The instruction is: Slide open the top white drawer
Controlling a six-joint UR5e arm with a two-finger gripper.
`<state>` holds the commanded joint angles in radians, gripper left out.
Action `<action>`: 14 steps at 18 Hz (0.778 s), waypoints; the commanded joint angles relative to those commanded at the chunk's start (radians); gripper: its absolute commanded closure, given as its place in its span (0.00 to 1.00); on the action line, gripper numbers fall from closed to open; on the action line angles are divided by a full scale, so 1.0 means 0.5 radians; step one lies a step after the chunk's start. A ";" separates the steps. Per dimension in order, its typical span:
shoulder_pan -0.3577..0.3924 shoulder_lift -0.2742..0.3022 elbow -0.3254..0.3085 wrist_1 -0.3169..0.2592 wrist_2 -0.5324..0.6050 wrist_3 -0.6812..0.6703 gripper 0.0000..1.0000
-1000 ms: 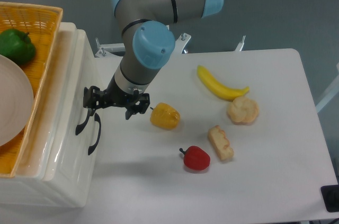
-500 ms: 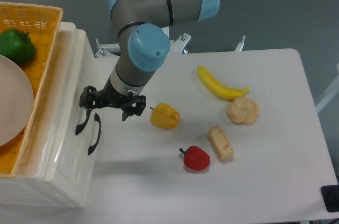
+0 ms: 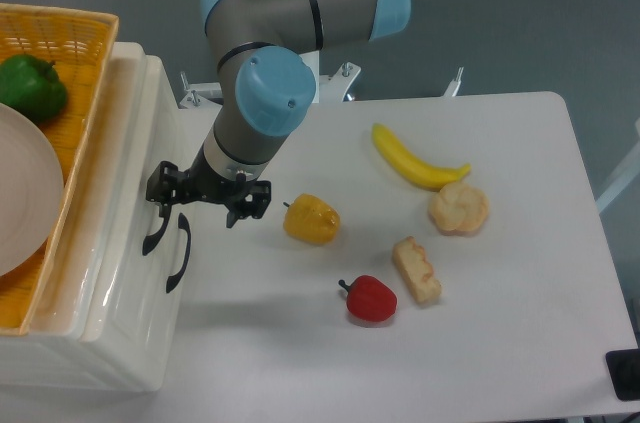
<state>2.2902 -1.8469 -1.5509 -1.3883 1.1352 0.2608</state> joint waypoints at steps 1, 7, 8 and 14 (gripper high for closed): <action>-0.003 0.000 0.000 0.000 0.003 0.000 0.00; -0.003 0.000 -0.006 0.000 0.003 0.000 0.00; -0.006 0.000 -0.009 0.000 0.003 0.000 0.00; -0.015 -0.006 -0.018 0.000 0.009 0.000 0.00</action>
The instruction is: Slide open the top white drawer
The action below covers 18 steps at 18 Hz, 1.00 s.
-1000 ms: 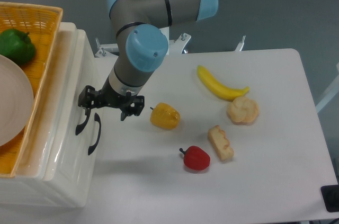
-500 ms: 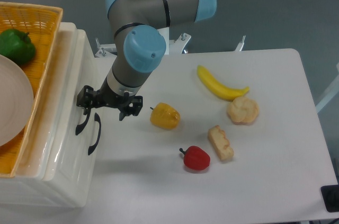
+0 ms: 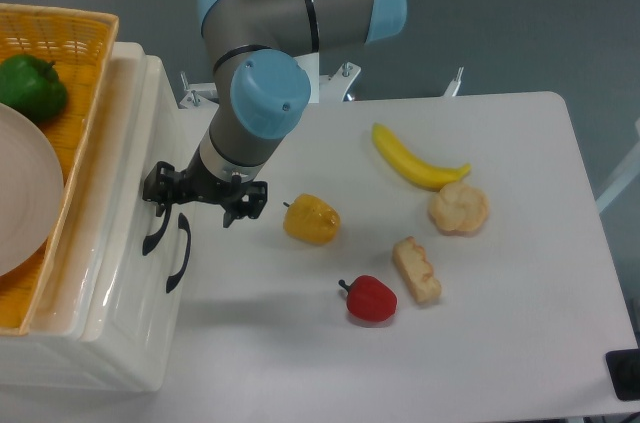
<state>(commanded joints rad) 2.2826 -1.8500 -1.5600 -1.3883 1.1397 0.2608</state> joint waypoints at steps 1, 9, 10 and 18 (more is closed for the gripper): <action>-0.003 -0.009 -0.003 0.000 0.000 0.000 0.00; -0.006 -0.006 -0.003 0.003 0.012 -0.003 0.00; -0.006 -0.006 -0.003 0.003 0.015 -0.003 0.00; -0.003 -0.009 0.006 0.006 0.064 0.000 0.00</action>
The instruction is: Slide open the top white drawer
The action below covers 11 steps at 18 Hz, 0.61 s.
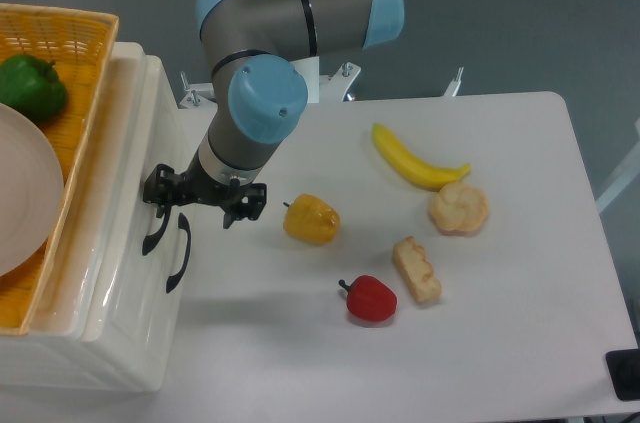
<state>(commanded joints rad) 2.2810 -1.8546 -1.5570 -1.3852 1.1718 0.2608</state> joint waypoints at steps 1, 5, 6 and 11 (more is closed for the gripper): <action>-0.003 0.000 0.000 0.000 0.028 0.000 0.00; 0.000 0.000 0.000 0.000 0.031 0.000 0.00; 0.003 0.000 0.000 0.000 0.031 0.000 0.00; 0.018 0.003 0.006 0.000 0.034 0.003 0.00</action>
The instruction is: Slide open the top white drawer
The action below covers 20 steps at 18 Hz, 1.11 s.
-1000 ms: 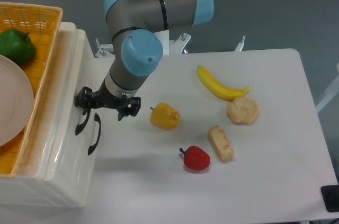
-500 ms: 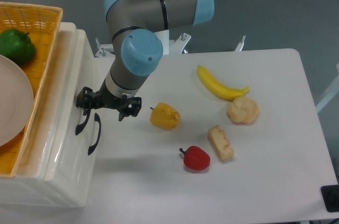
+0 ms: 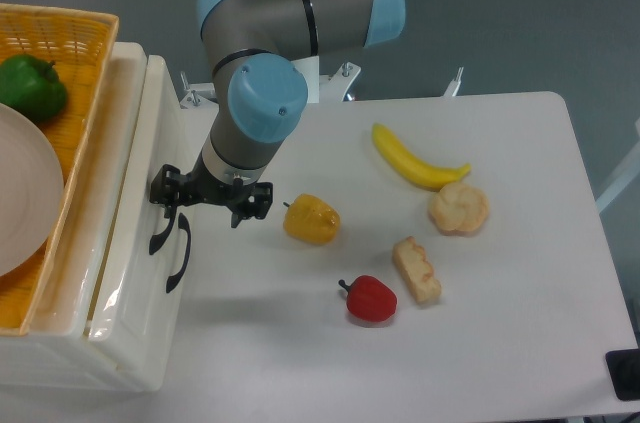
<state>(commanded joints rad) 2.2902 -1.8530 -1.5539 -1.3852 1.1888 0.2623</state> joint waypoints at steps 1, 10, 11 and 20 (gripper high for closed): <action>0.006 0.003 0.000 0.000 -0.003 0.006 0.00; 0.040 0.000 0.000 -0.003 0.018 0.077 0.00; 0.043 0.000 0.000 -0.003 0.034 0.086 0.00; 0.104 -0.006 0.009 0.000 0.055 0.132 0.00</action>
<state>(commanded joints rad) 2.3424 -1.8561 -1.5493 -1.3852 1.2165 0.3281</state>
